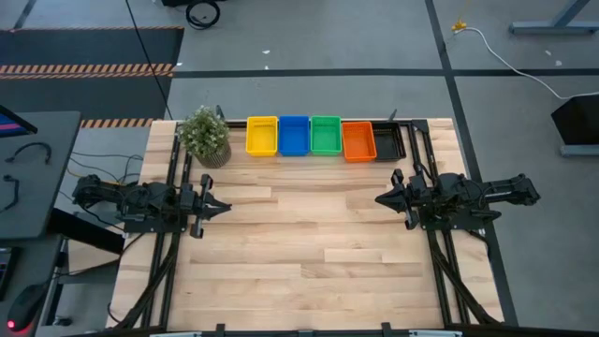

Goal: Stack baskets by color
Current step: Return to Home Position

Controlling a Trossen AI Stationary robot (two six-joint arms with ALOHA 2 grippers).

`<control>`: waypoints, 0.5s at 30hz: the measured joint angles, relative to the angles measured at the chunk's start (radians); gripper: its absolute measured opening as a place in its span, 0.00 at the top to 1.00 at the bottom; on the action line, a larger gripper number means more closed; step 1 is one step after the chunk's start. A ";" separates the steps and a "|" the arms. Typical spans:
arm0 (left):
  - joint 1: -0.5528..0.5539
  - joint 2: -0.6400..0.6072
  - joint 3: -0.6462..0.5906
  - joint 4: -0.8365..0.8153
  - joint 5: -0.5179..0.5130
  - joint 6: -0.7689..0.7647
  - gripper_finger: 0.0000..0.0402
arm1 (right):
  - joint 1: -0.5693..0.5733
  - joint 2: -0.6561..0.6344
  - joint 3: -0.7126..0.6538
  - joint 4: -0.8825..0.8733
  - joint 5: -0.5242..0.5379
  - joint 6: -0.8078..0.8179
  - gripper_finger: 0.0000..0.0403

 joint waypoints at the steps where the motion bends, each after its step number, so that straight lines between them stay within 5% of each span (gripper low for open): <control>1: 0.000 0.000 0.000 0.000 0.000 0.000 0.93 | 0.000 0.000 0.000 0.000 0.000 0.000 0.94; 15: 0.000 0.000 0.000 0.000 0.000 0.000 0.94 | 0.000 0.000 0.000 0.000 0.000 0.000 0.94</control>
